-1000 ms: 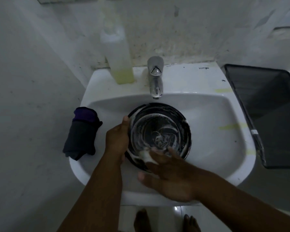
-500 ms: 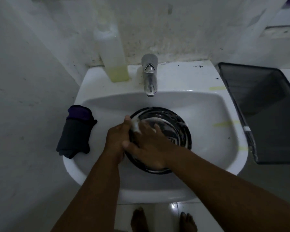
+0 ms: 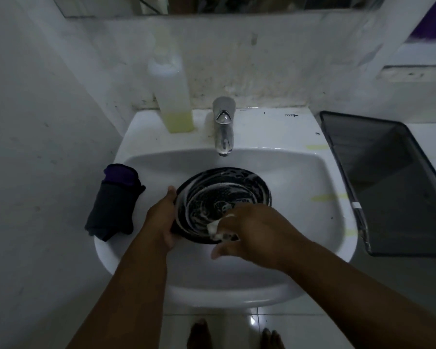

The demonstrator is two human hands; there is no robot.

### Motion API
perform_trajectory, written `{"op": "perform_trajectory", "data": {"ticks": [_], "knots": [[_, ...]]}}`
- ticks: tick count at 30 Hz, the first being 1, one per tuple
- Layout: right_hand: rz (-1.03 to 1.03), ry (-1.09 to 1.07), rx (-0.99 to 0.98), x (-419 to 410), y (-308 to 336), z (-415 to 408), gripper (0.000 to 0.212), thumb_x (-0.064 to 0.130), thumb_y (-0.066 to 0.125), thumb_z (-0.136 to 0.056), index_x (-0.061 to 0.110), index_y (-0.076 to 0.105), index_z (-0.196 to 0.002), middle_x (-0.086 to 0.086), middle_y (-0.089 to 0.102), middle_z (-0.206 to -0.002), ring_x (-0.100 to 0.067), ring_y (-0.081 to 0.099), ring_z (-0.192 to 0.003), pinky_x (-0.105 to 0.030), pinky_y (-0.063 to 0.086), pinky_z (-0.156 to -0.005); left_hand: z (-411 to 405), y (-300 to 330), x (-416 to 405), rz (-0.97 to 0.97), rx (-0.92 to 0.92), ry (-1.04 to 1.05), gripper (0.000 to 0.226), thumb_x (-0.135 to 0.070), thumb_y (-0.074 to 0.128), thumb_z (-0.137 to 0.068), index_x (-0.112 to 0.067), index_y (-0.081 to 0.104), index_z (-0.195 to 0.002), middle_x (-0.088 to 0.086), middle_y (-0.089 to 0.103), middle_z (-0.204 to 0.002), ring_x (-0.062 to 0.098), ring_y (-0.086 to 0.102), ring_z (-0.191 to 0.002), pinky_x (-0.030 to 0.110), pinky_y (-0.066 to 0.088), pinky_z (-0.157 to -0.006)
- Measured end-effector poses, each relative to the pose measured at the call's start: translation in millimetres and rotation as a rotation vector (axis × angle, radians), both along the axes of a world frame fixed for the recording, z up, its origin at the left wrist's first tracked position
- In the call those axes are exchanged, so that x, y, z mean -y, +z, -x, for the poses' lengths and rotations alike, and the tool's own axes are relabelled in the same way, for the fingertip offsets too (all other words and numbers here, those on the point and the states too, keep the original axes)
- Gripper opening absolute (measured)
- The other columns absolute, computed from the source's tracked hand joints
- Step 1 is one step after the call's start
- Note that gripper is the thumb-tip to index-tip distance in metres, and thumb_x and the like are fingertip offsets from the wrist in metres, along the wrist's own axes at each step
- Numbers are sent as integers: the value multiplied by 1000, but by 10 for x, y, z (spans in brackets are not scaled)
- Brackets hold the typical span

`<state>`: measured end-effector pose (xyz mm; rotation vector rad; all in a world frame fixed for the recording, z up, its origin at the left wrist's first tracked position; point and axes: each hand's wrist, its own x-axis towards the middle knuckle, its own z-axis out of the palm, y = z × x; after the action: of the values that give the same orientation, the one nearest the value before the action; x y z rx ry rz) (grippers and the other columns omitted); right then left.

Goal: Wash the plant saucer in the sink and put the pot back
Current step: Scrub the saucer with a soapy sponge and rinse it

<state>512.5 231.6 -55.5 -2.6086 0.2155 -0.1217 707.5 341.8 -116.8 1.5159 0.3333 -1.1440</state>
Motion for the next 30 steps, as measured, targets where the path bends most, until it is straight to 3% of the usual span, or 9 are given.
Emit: {"op": "perform_trajectory", "data": {"ticks": [4,7,9,13,15,20,23,26,30], "knots": [[-259,-207,75,76,61,-86,27,49,79,-85,25,76,-96,16,69,-91,4,56,-80,-5,37,-67,98,133,11,121,120,29,58,-66,49,-97,-18,69,-124,11,75,-117,32,71,-107,51,59,-92],[-403,-329,112,95,90,-166,23,50,74,-88,29,69,-78,14,62,-73,-5,61,-72,-21,44,-63,250,240,45,111,557,28,47,-65,36,-101,-33,67,-117,0,67,-118,19,64,-112,40,51,-103],[-473,-409,152,77,104,-196,28,47,75,-88,32,61,-69,12,61,-68,-6,59,-68,-17,38,-58,309,240,31,121,937,-75,53,-67,31,-97,-31,69,-103,-4,66,-112,11,61,-113,25,44,-100],[-573,-470,216,49,103,-260,28,47,76,-87,22,68,-78,7,67,-72,-9,63,-68,-20,45,-59,412,252,108,150,1321,-158,21,-50,42,-102,-38,57,-109,-7,57,-120,22,54,-124,37,39,-108],[-575,-484,238,53,80,-279,30,50,74,-87,21,68,-79,8,67,-73,-9,63,-69,-22,46,-61,425,238,129,180,1434,-208,22,-38,47,-103,-24,61,-112,-3,57,-120,25,54,-120,37,41,-105],[-558,-476,339,114,89,-285,25,48,75,-87,23,70,-84,15,67,-83,-8,67,-81,-23,50,-71,363,298,139,88,1478,-359,43,-54,40,-103,-17,60,-96,5,55,-98,17,47,-93,21,36,-79],[-543,-492,389,167,138,-276,20,41,77,-89,27,67,-100,23,68,-95,-1,67,-91,-16,48,-76,295,392,193,76,1479,-474,52,-64,28,-103,-22,53,-85,-3,53,-84,19,48,-80,34,37,-71],[-507,-528,371,217,173,-278,37,40,76,-90,34,58,-121,27,65,-100,7,65,-96,-8,48,-78,277,513,245,92,1395,-518,48,-65,34,-100,-25,56,-86,-9,58,-81,16,56,-78,42,46,-71],[-471,-510,410,262,193,-329,22,31,76,-92,36,64,-110,30,65,-96,7,65,-95,-8,47,-83,334,589,280,123,1302,-472,28,-57,39,-100,-39,59,-106,-15,66,-100,5,63,-94,42,52,-87]]}}
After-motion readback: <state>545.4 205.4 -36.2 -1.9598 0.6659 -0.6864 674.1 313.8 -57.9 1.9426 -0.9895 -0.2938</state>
